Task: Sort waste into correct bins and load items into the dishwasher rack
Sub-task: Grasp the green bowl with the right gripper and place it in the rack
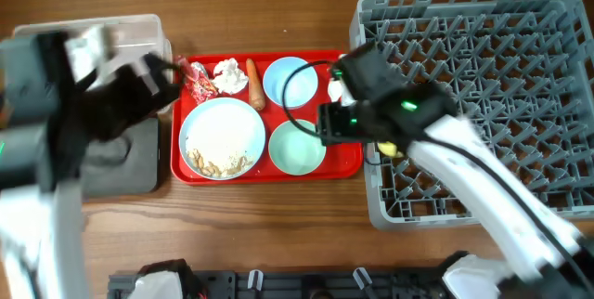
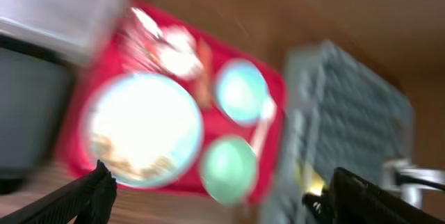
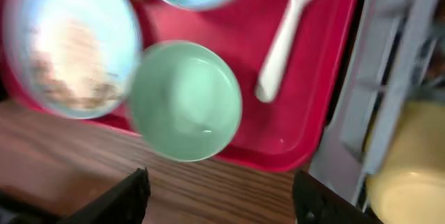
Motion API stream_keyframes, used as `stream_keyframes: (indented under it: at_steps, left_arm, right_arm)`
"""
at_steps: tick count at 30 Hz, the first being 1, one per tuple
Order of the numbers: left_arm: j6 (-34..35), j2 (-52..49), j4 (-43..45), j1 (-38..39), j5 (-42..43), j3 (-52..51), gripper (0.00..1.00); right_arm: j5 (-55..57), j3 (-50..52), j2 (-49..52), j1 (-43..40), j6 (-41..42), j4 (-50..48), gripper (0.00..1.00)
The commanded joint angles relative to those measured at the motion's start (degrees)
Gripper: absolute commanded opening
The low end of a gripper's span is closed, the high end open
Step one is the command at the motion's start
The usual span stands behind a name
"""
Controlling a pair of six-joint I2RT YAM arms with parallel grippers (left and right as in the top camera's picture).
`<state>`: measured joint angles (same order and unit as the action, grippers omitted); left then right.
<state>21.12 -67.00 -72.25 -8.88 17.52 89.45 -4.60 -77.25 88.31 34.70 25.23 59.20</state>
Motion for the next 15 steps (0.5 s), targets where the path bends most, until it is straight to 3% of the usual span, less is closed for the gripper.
stream_keyframes:
  at_steps: [1,5,8,11,15]
  left_arm:
    - [3.34,6.95,-0.02,-0.57,-22.12,0.81,1.00]
    - [3.37,11.76,0.04,-0.55,-23.17,0.81,1.00]
    - [3.37,13.60,-0.09,-0.55,-23.19,0.81,1.00]
    - [3.37,13.88,-0.09,-0.55,-23.17,0.81,1.00]
    - [3.37,13.81,-0.09,-0.55,-23.19,0.79,1.00]
  right_arm:
    - [1.95,1.33,10.73,0.17,3.28,-1.31,0.63]
    - [-0.42,1.33,19.32,0.17,3.23,-3.45,0.58]
    - [-2.27,1.33,22.84,0.20,1.70,-4.02,0.26]
    - [-2.54,1.31,22.38,0.15,1.16,-5.31,0.06]
    - [1.22,1.09,18.29,0.15,0.52,-5.97,0.04]
